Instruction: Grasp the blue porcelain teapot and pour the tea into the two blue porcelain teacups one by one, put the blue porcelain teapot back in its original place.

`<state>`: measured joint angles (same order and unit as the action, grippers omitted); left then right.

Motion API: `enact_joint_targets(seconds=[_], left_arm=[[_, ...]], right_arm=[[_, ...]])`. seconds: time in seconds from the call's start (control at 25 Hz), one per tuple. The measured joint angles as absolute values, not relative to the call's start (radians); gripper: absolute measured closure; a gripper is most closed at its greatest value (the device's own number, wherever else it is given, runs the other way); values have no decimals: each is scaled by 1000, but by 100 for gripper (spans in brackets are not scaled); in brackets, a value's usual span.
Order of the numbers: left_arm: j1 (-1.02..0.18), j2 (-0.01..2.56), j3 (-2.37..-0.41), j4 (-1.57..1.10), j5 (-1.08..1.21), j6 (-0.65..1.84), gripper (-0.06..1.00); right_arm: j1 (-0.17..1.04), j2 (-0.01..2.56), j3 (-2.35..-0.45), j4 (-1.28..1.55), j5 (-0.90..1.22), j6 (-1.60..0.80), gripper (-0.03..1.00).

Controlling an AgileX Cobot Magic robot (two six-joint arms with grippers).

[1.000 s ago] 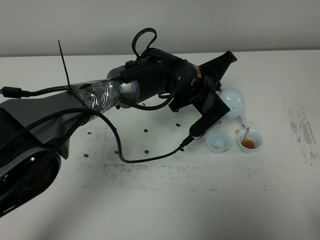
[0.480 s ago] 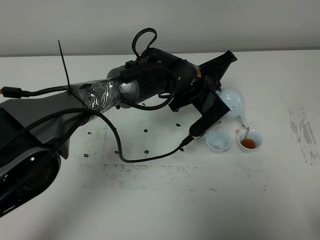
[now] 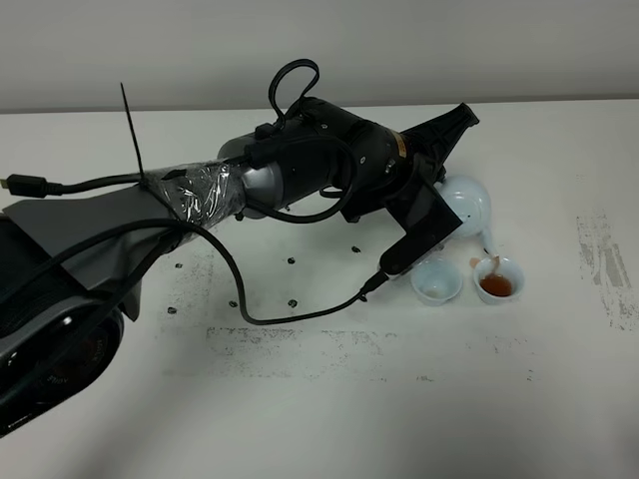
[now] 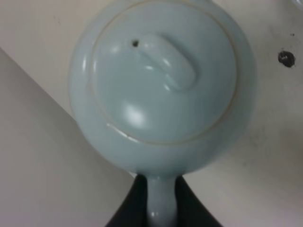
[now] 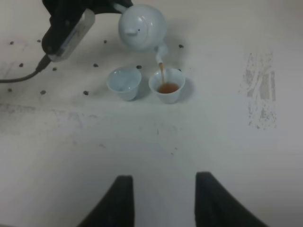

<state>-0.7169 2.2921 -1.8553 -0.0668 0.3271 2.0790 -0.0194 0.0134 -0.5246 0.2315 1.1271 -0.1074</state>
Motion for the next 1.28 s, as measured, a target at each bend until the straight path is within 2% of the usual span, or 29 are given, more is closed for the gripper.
enact_joint_targets(seconds=[1.28], left_arm=[[-717,2292,-1855,-40,306,2079,91]], right_arm=[[-19,13,-525,232,1127,-107,67]])
